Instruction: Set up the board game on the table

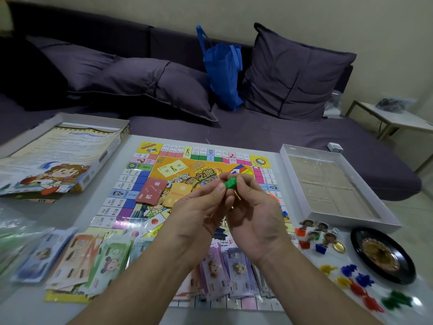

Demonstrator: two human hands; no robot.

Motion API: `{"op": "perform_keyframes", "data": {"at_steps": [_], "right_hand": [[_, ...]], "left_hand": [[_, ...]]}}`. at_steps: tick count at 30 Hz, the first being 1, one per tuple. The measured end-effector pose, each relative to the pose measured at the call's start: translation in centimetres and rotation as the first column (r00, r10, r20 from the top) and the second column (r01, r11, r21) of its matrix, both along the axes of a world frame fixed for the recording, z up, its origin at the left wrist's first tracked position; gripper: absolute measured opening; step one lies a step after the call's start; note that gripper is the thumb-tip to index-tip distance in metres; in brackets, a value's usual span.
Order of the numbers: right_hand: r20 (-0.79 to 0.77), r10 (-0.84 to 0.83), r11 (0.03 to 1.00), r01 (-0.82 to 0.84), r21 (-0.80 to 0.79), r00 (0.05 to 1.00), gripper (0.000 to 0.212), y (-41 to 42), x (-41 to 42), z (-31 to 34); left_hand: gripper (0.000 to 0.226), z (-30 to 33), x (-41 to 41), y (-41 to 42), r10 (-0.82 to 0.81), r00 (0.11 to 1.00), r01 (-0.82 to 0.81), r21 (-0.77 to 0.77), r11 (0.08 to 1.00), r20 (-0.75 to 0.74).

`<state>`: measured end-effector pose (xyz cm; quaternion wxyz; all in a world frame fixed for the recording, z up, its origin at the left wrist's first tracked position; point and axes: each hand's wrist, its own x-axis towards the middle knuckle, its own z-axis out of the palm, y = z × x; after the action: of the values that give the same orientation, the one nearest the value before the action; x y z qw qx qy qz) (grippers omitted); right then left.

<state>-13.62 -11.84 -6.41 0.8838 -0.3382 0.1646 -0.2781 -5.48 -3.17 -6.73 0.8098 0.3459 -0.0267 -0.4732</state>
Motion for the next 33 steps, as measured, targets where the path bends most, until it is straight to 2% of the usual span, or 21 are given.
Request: {"op": "perform_keyframes", "data": {"at_steps": [9, 15, 20, 24, 27, 30, 33], "right_hand": [[-0.010, -0.009, 0.999, 0.009, -0.048, 1.000, 0.013, -0.2, -0.4, 0.1], [-0.207, -0.161, 0.939, 0.085, -0.334, 0.965, 0.012, -0.9, -0.3, -1.1], [-0.336, -0.352, 0.773, 0.070, -0.630, 0.874, 0.015, -0.7, -0.6, -1.1], [-0.308, -0.406, 0.564, -0.029, -0.825, 0.861, 0.014, -1.4, -1.0, -1.1], [-0.283, -0.402, 0.456, -0.077, -0.887, 0.871, 0.018, -2.1, -1.4, -0.8], [-0.270, -0.405, 0.468, -0.055, -0.882, 0.873, 0.019, -2.4, -1.5, -0.7], [-0.259, -0.387, 0.548, -0.005, -0.836, 0.885, 0.019, -2.6, -1.5, -0.8]], "left_hand": [[0.035, -0.1, -0.3, -0.1, -0.020, 0.999, 0.019, 0.014, 1.000, 0.043], [0.023, -0.6, 0.3, -0.4, -0.071, 0.991, 0.058, 0.117, 0.991, 0.112], [0.021, -1.2, 0.7, -0.7, -0.084, 0.970, 0.034, 0.216, 0.976, 0.226], [0.019, -1.2, 1.2, -0.7, -0.023, 0.953, -0.060, 0.263, 0.963, 0.302], [0.022, -1.0, 1.4, -0.4, -0.047, 0.958, -0.028, 0.256, 0.966, 0.282], [0.040, -0.8, 1.3, -0.3, -0.096, 0.971, 0.041, 0.242, 0.970, 0.220], [0.039, -0.5, 1.2, -0.2, -0.112, 0.980, 0.077, 0.207, 0.975, 0.163]]}}
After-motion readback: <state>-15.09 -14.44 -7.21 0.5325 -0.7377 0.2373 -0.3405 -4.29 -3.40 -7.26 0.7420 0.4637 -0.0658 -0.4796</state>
